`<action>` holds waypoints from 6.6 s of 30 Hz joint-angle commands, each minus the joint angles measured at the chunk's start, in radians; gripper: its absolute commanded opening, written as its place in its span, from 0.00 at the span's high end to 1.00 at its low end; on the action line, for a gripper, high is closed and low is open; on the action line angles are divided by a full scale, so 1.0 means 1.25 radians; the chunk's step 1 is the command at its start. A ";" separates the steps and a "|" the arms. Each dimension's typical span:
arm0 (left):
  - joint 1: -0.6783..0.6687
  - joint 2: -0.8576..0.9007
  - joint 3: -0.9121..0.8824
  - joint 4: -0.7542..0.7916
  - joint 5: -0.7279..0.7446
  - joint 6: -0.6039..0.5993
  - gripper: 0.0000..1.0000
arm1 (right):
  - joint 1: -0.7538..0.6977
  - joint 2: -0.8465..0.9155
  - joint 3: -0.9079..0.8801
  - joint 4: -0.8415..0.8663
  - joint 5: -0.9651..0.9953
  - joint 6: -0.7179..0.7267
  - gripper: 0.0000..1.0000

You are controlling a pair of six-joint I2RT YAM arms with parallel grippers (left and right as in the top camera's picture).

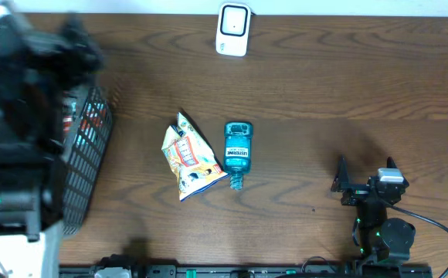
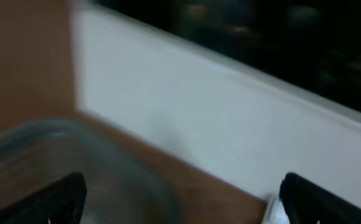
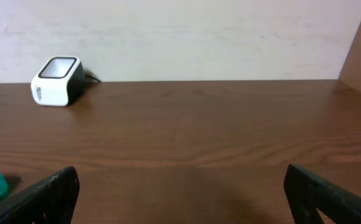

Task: Scan the item barcode
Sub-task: 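Reach the left gripper into the basket and grasp the red snack bar, then carry the red snack bar out and set it right of the bottle, then reach the left gripper into the basket and grasp the mint wipes pack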

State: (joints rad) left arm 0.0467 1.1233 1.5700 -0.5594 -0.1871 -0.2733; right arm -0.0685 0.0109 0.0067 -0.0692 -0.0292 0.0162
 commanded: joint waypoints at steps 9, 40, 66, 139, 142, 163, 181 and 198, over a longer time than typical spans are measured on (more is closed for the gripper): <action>0.343 0.254 0.030 -0.222 0.116 -0.205 0.01 | 0.004 -0.003 -0.001 -0.002 0.001 0.010 0.01; 0.356 0.785 0.016 -0.309 0.281 -0.206 0.09 | 0.004 -0.003 -0.001 -0.003 0.001 0.010 0.01; 0.356 0.506 0.010 -0.284 0.261 -0.160 0.92 | 0.004 -0.003 -0.001 -0.002 0.001 0.010 0.01; -0.636 0.656 -0.013 0.012 0.295 0.001 0.01 | 0.004 -0.003 -0.001 -0.002 0.001 0.010 0.01; -0.628 0.582 -0.013 0.005 0.222 0.004 0.01 | 0.004 -0.003 -0.001 -0.002 0.001 0.010 0.01; -0.306 0.189 0.086 -0.105 -0.075 0.113 0.02 | 0.004 -0.003 -0.001 -0.002 0.001 0.010 0.01; 0.249 0.297 0.243 -0.361 0.052 -0.136 0.02 | 0.004 -0.003 -0.001 -0.002 0.001 0.010 0.01; 0.274 0.561 0.033 -0.363 0.217 0.056 0.02 | 0.004 -0.003 -0.001 -0.003 0.001 0.010 0.01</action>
State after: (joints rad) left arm 0.4042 1.8191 1.6829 -1.0683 -0.0246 -0.3740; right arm -0.0685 0.0113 0.0067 -0.0692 -0.0292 0.0162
